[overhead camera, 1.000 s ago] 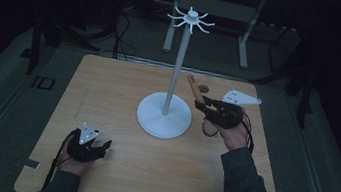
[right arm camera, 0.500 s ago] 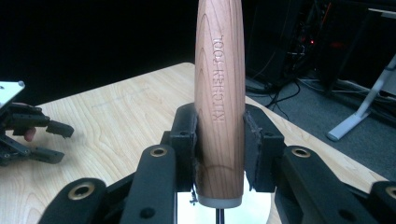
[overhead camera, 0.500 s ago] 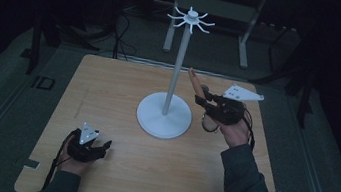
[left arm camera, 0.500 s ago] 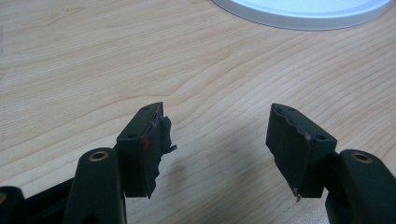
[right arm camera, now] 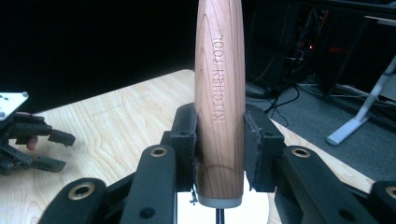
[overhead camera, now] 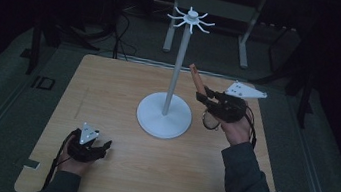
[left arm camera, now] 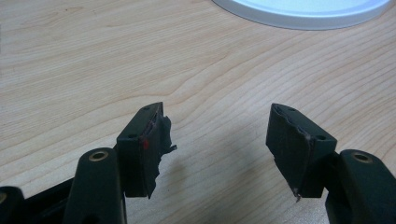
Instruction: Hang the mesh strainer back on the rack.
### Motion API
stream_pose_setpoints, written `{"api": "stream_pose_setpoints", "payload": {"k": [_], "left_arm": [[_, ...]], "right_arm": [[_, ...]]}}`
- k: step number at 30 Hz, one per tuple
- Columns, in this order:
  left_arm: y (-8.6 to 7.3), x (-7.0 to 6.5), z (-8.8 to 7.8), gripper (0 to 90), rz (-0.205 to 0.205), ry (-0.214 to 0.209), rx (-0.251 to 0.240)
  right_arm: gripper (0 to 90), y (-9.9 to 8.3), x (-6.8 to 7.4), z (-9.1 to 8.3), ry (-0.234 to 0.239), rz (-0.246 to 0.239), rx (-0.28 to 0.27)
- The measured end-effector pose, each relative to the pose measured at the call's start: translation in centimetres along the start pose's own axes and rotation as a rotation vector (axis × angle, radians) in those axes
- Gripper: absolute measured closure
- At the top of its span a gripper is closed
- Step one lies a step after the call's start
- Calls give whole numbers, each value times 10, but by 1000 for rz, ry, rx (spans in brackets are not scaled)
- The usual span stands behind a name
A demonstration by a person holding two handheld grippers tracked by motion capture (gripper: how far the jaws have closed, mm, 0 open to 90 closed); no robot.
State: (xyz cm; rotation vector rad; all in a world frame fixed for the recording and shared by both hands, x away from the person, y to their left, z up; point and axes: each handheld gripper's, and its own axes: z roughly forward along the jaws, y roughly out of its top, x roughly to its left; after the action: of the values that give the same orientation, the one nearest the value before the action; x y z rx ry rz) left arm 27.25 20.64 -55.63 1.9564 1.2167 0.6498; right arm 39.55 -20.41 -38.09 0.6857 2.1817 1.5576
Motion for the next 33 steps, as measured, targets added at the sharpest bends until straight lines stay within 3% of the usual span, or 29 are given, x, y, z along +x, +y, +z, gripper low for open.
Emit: {"api": "stream_pose_setpoints", "payload": {"k": [11, 18, 33], "left_arm": [[0, 1, -1, 376, 0, 1, -2], [0, 1, -1, 376, -3, 1, -4], [1, 1, -1, 376, -4, 0, -7]], "right_arm": [[683, 4, 2, -1, 3, 5, -28], [683, 4, -2, -4, 19, 37, -50], [683, 13, -4, -9, 5, 51, -98]]}}
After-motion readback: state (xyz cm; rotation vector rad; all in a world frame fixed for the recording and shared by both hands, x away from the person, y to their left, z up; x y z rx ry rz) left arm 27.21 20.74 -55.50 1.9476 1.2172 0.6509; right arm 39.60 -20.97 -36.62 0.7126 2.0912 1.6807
